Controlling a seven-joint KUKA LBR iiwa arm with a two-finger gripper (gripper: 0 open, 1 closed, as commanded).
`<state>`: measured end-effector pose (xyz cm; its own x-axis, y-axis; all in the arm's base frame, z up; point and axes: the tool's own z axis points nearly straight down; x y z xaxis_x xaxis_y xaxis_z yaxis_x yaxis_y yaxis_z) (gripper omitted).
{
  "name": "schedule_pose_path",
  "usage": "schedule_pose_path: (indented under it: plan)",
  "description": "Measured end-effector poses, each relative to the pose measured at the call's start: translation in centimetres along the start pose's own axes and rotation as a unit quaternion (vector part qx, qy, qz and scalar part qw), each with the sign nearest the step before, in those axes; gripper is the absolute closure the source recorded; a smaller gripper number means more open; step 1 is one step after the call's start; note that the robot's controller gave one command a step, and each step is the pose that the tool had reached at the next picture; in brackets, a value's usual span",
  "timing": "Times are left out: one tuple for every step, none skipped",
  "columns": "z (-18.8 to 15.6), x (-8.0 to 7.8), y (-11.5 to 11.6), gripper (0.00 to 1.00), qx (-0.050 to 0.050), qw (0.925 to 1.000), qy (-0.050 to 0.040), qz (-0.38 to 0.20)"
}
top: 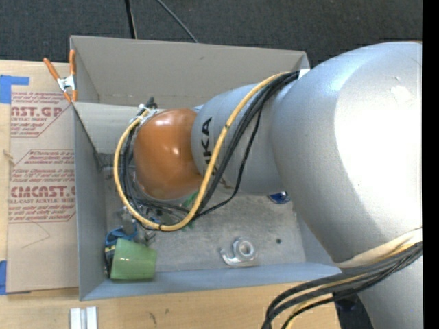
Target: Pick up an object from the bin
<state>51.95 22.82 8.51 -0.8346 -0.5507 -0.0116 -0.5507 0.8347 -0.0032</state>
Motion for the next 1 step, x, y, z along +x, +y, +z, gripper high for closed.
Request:
schedule_pose_path:
  plan:
    - [-11.25, 0.39, 0.14, 1.0, -0.001, 1.0, 0.0003, -0.007]
